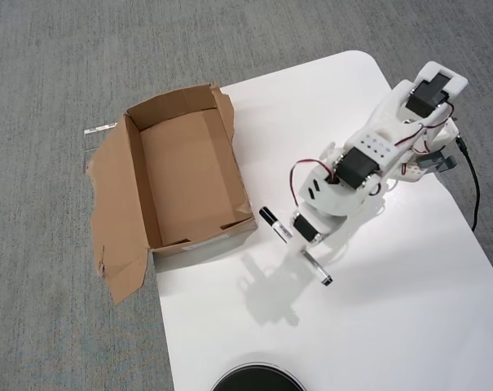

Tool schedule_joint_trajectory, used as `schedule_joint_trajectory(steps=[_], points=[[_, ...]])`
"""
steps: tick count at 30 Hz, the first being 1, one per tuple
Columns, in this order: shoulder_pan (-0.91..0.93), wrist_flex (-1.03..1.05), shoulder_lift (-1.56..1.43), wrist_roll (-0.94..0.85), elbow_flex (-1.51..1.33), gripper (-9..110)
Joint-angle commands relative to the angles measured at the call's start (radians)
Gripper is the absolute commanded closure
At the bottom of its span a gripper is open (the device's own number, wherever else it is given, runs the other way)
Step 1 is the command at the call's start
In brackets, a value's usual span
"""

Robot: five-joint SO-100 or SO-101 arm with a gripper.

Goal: Grasp a pen and put it in the box.

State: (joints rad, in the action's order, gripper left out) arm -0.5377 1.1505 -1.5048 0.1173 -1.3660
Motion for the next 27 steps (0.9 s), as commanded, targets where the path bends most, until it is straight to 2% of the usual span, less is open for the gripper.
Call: schedule_joint_trajectory(steps=[1,12,18,27], points=[[0.068,-0.012,-0.083,-0.004,0.016,100],[0.251,-0.015,-0.141,-0.002,0.104,100],[0.274,-0.015,-0.123,-0.002,0.291,100],[0.285,-0.015,-0.124,-0.002,0.335,100]])
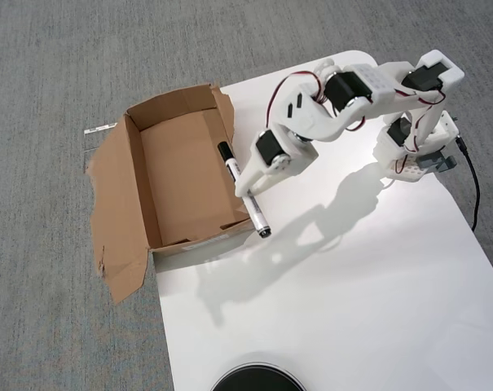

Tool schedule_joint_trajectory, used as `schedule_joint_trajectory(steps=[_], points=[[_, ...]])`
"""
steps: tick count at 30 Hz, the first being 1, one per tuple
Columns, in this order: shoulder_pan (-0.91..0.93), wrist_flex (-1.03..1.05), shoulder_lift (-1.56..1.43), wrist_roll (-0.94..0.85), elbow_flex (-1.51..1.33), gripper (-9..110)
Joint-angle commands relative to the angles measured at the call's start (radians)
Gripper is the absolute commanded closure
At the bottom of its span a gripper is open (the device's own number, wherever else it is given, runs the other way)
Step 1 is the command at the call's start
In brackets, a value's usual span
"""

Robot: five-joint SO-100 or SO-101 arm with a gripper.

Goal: Grasp a pen and put it in the box.

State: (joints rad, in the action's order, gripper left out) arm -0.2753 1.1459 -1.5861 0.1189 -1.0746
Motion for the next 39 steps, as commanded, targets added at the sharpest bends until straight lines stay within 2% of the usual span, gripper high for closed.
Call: schedule_joint_trajectory(steps=[1,6,17,39], points=[[0.033,-0.012,-0.043,-0.004,0.044,100],[0.102,-0.054,-0.041,-0.002,0.044,100],[0.219,-0.334,-0.038,-0.004,0.025,100],[0.352,-0.351,0.299,-0.004,0.042,100]])
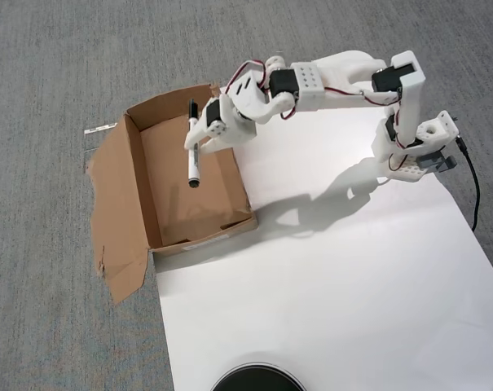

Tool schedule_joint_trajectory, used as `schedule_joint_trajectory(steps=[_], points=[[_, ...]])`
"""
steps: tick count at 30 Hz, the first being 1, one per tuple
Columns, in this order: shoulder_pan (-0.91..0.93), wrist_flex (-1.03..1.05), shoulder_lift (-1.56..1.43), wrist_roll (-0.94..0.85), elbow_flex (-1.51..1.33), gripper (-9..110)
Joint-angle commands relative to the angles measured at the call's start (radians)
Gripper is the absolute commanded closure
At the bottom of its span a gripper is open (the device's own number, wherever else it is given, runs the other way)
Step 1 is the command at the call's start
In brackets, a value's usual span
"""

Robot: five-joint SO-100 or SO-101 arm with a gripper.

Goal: Grasp a pen and put it in the box.

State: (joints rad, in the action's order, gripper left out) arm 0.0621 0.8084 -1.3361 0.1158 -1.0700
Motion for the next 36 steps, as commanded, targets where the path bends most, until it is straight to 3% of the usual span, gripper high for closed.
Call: schedule_joint_trajectory(steps=[1,20,36], points=[[0.015,-0.014,0.064,-0.001,0.038,100],[0.015,-0.014,0.324,0.001,0.038,100],[0.015,-0.002,0.319,-0.001,0.038,99]])
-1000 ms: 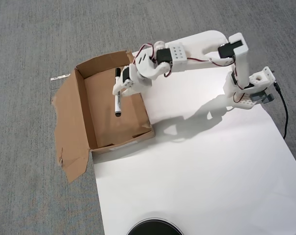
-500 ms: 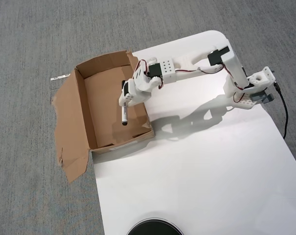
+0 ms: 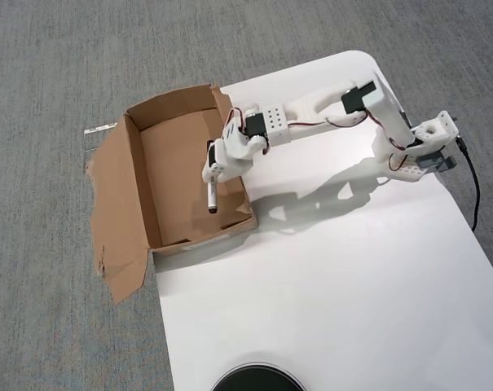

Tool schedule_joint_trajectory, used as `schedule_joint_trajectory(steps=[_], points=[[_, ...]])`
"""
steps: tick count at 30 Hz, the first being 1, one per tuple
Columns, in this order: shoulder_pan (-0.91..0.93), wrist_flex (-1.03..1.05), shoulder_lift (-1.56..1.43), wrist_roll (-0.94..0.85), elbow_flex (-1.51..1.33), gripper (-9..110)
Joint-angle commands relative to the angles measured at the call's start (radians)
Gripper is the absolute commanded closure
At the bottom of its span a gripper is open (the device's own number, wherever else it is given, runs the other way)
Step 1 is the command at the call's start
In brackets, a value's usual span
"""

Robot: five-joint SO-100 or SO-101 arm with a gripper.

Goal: Grasp a pen and put it in the box.

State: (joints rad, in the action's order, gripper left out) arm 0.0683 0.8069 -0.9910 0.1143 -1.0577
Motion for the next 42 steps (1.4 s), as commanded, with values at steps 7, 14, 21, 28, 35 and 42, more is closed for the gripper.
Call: schedule_joint_trajectory(steps=[7,14,21,28,35,42], points=[[0.008,0.003,-0.029,-0.001,0.025,99],[0.008,0.003,-0.031,-0.001,0.025,99],[0.008,0.003,-0.031,-0.001,0.025,88],[0.008,0.003,-0.034,-0.001,0.025,81],[-0.005,0.003,-0.222,0.001,0.025,81],[0.004,0.005,-0.485,0.002,0.01,82]])
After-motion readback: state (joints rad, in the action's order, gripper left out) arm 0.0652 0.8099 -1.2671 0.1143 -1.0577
